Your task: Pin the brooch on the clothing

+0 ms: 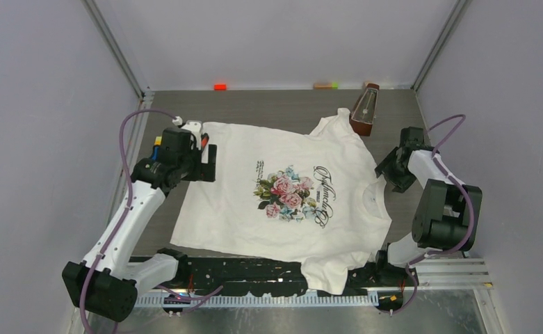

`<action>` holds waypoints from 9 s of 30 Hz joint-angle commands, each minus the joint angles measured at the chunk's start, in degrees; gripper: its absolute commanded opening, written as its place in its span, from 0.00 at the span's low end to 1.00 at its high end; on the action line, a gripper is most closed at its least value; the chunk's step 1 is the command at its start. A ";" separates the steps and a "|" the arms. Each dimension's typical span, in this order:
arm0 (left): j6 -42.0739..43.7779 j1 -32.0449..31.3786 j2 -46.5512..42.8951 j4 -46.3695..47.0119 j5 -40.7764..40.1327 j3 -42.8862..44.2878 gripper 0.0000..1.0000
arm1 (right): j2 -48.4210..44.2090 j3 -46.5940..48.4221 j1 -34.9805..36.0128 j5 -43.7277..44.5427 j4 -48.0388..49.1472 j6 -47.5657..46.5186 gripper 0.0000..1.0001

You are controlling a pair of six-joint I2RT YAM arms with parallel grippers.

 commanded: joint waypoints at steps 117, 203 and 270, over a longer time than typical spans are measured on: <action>-27.68 20.88 22.41 37.63 -16.31 -13.39 0.75 | -15.58 2.47 19.07 -19.78 9.37 -3.20 0.57; -22.63 27.99 26.54 32.64 -6.20 -9.45 0.62 | -17.92 -0.29 19.17 -20.68 9.55 -2.66 0.57; -22.97 0.05 -1.79 25.04 24.40 -17.78 0.34 | -13.32 -4.53 31.60 -37.25 21.64 4.19 0.58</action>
